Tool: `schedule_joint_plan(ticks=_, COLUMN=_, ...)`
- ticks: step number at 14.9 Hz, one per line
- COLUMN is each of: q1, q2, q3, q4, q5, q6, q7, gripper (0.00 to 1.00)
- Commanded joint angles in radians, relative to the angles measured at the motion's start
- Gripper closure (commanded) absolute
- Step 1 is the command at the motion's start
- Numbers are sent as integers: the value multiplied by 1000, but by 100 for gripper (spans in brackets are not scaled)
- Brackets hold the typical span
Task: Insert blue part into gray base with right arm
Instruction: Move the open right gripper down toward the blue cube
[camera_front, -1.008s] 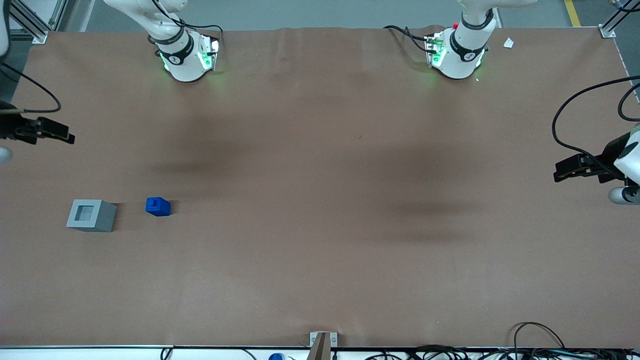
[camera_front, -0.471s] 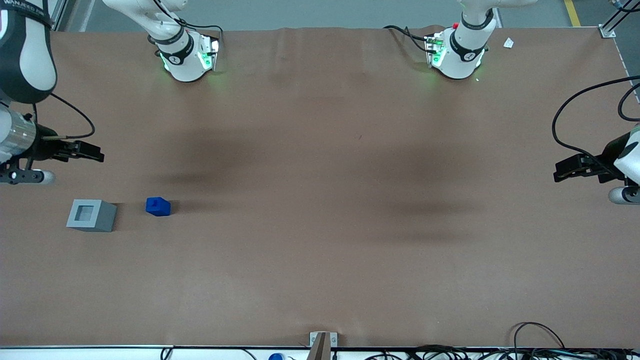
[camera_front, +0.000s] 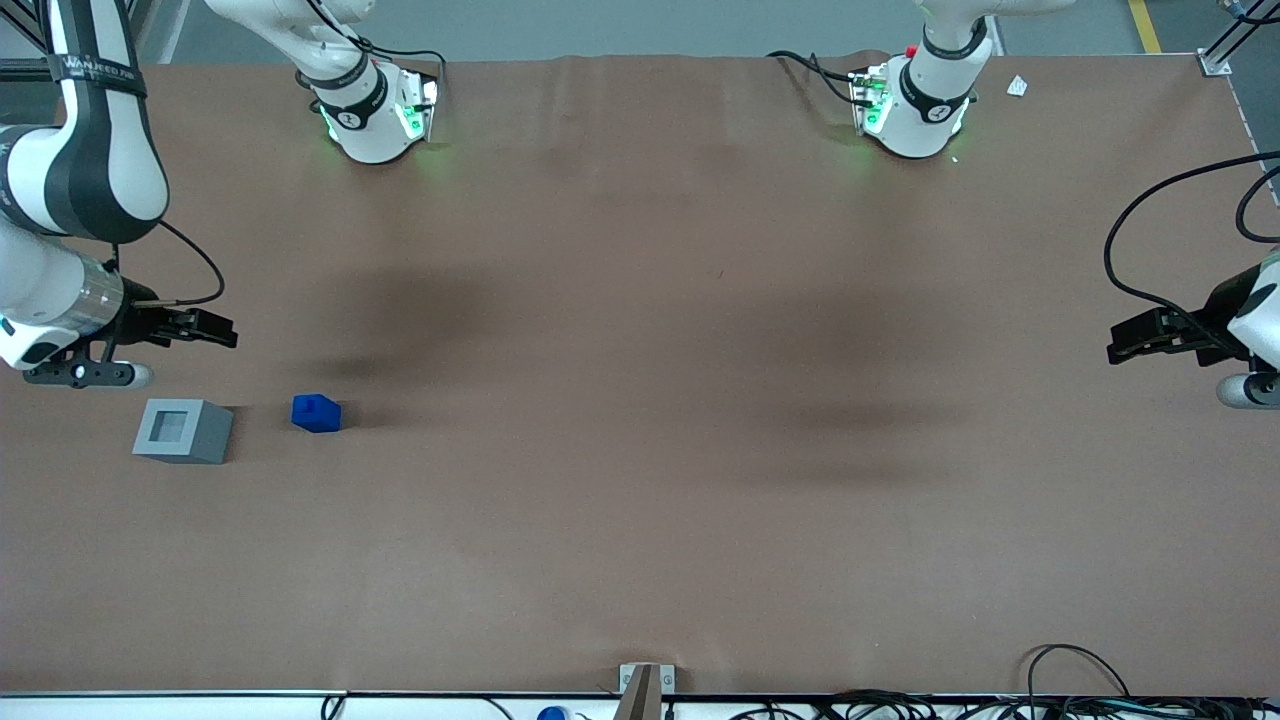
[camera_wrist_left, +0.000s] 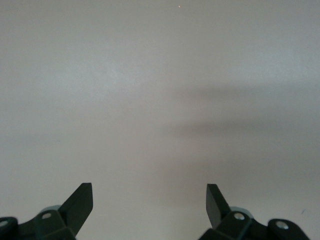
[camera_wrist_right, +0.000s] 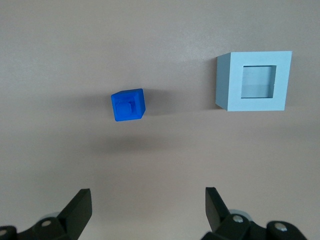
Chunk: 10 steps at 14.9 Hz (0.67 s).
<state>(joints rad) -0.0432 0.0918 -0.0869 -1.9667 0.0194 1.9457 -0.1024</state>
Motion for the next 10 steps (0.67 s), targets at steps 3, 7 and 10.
schedule_joint_plan(ticks=3, q1=2, q2=18, q3=1, q4=-20, q5=-4, q6=59, q7=18, gripper=0)
schedule_joint_plan(ticks=7, q1=28, q2=100, q3=2, q4=-20, q5=8, q6=146, q7=20, gripper=0)
schedule_joint_plan(ticks=10, q1=40, q2=175, q3=2, q4=-20, q5=8, q6=235, q7=30, gripper=0)
